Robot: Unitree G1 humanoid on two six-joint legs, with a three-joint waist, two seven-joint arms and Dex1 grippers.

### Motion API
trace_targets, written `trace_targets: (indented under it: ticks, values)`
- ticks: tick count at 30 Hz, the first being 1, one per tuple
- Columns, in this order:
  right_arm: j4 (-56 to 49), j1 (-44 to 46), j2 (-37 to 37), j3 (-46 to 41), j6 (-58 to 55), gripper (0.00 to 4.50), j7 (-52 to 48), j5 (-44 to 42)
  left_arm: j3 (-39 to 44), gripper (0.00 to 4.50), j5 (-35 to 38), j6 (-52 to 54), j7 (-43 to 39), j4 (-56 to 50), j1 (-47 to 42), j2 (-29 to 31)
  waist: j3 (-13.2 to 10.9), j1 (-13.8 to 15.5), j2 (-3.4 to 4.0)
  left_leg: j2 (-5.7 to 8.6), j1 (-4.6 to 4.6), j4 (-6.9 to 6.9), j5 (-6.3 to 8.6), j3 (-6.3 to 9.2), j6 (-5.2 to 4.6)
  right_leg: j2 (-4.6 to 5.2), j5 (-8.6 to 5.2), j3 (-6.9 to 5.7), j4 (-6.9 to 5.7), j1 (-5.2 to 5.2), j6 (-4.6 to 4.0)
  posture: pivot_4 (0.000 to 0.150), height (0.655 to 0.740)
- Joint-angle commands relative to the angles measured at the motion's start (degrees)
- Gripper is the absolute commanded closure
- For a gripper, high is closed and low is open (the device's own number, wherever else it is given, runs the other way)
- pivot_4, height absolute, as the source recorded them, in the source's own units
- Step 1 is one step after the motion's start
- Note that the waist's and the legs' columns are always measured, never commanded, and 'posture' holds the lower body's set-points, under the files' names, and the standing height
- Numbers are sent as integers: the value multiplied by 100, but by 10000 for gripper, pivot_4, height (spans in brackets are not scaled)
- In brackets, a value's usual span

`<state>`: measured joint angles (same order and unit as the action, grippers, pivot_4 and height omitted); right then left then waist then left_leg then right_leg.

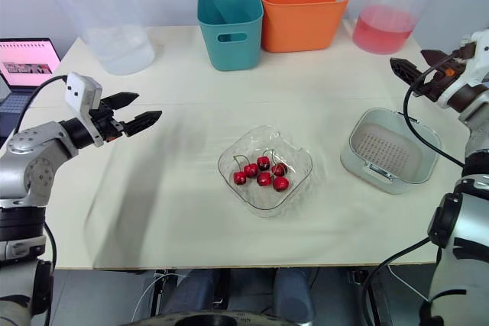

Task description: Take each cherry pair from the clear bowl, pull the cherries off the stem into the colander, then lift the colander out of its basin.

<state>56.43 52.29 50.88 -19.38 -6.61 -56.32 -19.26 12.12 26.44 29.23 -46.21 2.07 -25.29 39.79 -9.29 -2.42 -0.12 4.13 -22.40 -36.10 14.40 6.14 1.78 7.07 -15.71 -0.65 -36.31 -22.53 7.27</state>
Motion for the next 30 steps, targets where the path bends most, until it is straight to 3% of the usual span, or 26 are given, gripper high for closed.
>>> trace_targets:
  ticks: [1, 19, 30]
  values:
    - [-80, 155, 104, -115, 146, 555, 18, -35, 125, 0, 69, -58, -9, -152, -116, 50, 0, 0, 0, 0, 0, 0, 0, 0, 0, 0, 0, 0, 0, 0, 0, 1500, 7400]
    - [-88, 120, 90, -129, 154, 555, 71, -53, 148, 0, 82, -99, -17, -100, -153, 74, 0, 0, 0, 0, 0, 0, 0, -1, 0, 0, 0, 2, 0, -1, 0, 1500, 7400]
    - [-440, 171, 149, -132, -590, 555, 431, -115, 115, 0, -1, -216, -54, 56, -193, 112, 0, 2, 0, 0, 0, 0, 0, -2, 0, 0, 0, 4, -1, -2, 0, 1500, 7400]
